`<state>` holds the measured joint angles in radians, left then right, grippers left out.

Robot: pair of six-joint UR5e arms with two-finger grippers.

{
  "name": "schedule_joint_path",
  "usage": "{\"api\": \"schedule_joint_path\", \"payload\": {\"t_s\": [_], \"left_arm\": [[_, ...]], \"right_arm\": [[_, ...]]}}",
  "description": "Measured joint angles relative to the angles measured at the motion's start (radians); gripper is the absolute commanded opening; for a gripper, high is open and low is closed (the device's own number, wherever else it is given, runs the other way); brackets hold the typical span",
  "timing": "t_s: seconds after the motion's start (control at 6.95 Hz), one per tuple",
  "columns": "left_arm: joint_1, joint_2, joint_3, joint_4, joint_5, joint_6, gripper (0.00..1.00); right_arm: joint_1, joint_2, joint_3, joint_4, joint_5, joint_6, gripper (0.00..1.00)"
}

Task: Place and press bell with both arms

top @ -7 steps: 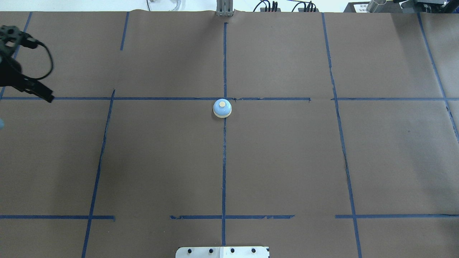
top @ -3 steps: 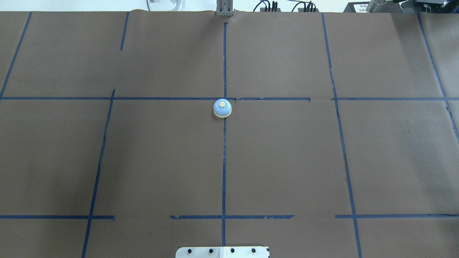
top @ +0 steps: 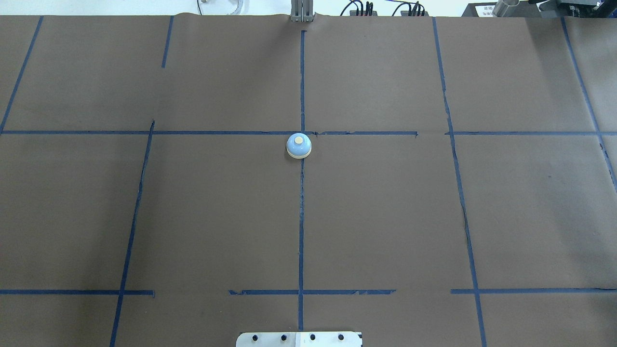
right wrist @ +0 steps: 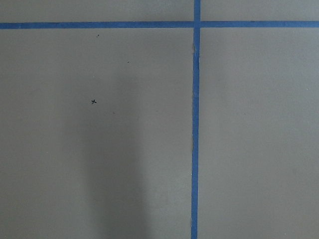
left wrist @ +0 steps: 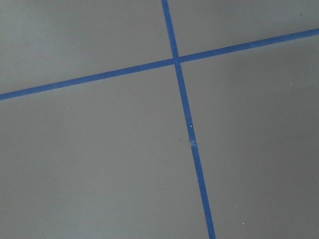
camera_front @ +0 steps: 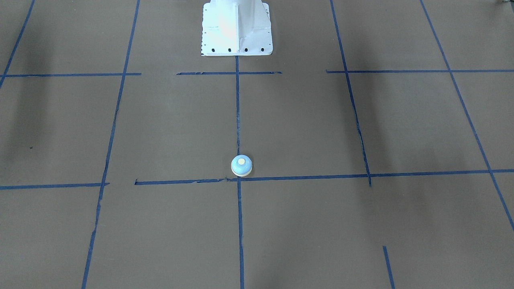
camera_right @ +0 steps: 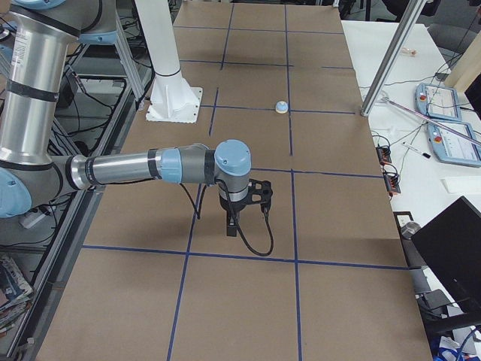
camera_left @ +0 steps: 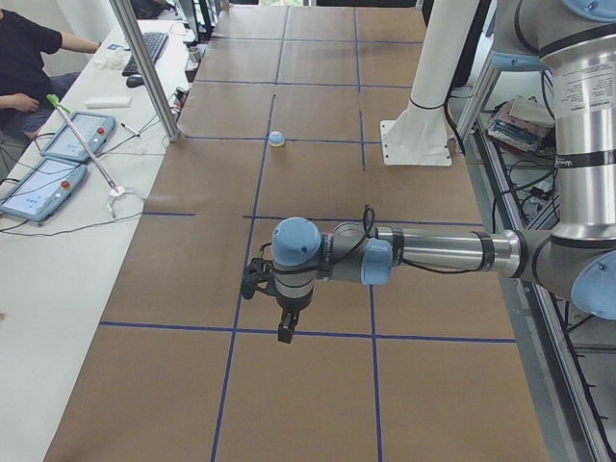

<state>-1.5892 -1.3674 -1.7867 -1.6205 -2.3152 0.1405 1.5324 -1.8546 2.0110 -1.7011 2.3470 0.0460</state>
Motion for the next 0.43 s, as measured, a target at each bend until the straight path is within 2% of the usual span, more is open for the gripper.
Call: {"api": "schedule_joint_path", "payload": {"t_s": [0.43], "left_arm": [[-0.014, 0.033, 0.013, -0.004, 0.004, -0.002, 1.00]], "right_arm": [[-0.001, 0.002, 0.004, 0.001, 0.001, 0.001, 1.00]]}}
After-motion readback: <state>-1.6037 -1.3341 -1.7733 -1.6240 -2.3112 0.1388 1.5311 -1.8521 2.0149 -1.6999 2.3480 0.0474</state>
